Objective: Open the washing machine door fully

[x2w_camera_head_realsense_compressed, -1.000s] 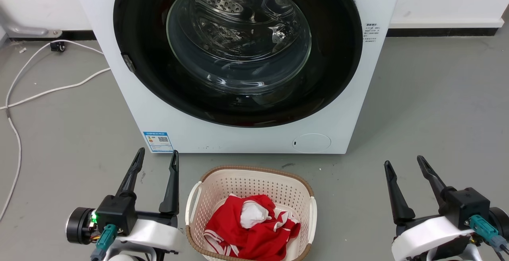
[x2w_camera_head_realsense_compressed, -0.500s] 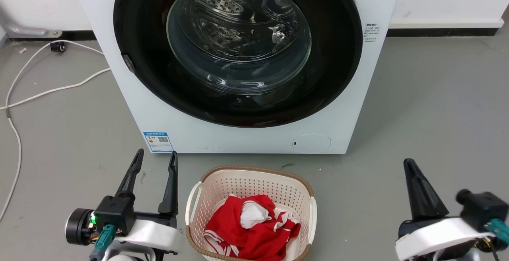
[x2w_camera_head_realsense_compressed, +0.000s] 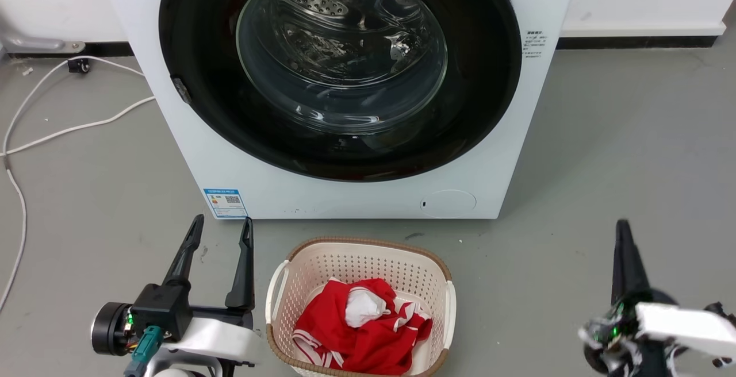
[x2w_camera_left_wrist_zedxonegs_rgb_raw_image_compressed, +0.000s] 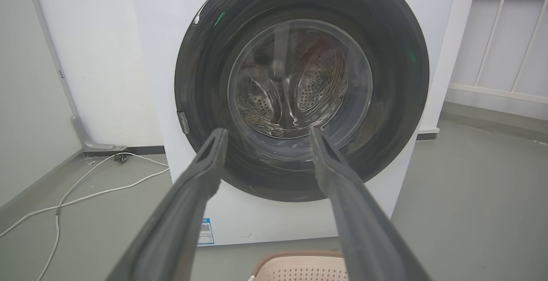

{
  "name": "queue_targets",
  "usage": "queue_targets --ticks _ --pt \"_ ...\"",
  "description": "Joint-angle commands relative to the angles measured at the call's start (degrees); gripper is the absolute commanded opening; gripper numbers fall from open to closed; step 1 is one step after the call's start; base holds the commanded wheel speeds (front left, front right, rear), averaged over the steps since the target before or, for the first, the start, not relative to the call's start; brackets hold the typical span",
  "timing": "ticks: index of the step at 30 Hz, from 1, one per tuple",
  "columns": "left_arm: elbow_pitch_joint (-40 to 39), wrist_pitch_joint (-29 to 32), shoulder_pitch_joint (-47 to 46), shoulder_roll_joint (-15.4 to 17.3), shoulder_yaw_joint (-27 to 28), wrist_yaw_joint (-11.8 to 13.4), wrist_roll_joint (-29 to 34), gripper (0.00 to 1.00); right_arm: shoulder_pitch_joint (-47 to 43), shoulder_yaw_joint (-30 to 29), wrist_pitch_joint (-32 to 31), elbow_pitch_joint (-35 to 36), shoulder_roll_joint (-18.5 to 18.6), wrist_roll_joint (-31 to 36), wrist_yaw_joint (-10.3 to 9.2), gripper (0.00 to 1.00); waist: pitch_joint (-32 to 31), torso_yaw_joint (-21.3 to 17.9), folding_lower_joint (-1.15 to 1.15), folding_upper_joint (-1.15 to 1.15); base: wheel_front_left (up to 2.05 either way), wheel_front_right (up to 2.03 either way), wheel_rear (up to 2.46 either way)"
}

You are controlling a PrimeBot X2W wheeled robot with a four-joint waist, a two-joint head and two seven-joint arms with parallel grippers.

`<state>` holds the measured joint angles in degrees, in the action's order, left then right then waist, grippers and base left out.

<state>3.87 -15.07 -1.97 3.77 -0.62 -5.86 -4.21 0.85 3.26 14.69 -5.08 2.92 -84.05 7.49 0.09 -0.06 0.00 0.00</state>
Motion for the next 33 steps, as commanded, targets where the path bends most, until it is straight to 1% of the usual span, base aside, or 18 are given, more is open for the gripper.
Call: queue_targets --ticks 1,4,7,8,12,17,22,27,33 --pt "-0.3 -0.1 0.3 0.0 0.3 0.2 -0.3 1.0 1.5 -0.2 0.3 0.2 -0.1 -3.4 0.0 0.0 0.4 -0.2 0.0 0.0 0.0 0.0 0.0" --pt "-1.0 -0.1 -0.3 -0.1 0.6 0.3 -0.3 1.0 5.2 -1.5 0.3 -0.7 -0.1 -12.1 0.0 0.0 1.6 -0.7 0.0 0.0 0.0 0.0 0.0" --pt "-1.5 -0.1 -1.2 -0.1 1.0 0.3 -0.1 1.0 10.5 -3.0 -0.7 -3.2 0.3 -18.1 0.0 0.0 3.0 -1.1 0.0 0.0 0.0 0.0 0.0" --pt "-1.6 -0.1 -1.5 -0.1 1.1 0.2 0.0 1.0 12.3 -3.5 -1.1 -4.5 0.9 -19.9 0.0 0.0 3.4 -1.2 0.0 0.0 0.0 0.0 0.0" --pt "-2.3 -0.1 -3.0 -0.1 1.2 0.0 0.3 1.0 21.4 -4.1 -2.6 -11.3 5.0 -25.4 0.0 0.0 5.4 -0.9 0.0 0.0 0.0 0.0 0.0" --pt "-3.4 -0.1 -5.1 -0.2 1.2 -0.1 0.3 1.0 34.2 -1.3 -5.2 -21.7 10.9 -29.7 0.0 0.0 8.3 -0.2 0.0 0.0 0.0 0.0 0.0" --pt "-4.2 -0.1 -7.4 -0.3 0.7 -0.4 0.1 1.0 47.1 3.8 -8.6 -32.7 16.4 -31.0 0.0 0.0 11.4 1.1 0.0 0.0 0.0 0.0 0.0" --pt "-4.6 -0.1 -9.4 -0.4 0.1 -0.5 0.0 1.0 58.1 11.3 -13.5 -41.1 19.5 -29.0 0.0 0.0 14.0 2.2 0.0 0.0 0.0 0.0 0.0" --pt "-5.0 -0.1 -11.1 -0.6 -0.4 -0.8 -0.1 1.0 68.9 20.3 -22.1 -49.8 20.0 -26.2 0.0 0.0 16.5 3.2 0.0 0.0 0.0 0.0 0.0"
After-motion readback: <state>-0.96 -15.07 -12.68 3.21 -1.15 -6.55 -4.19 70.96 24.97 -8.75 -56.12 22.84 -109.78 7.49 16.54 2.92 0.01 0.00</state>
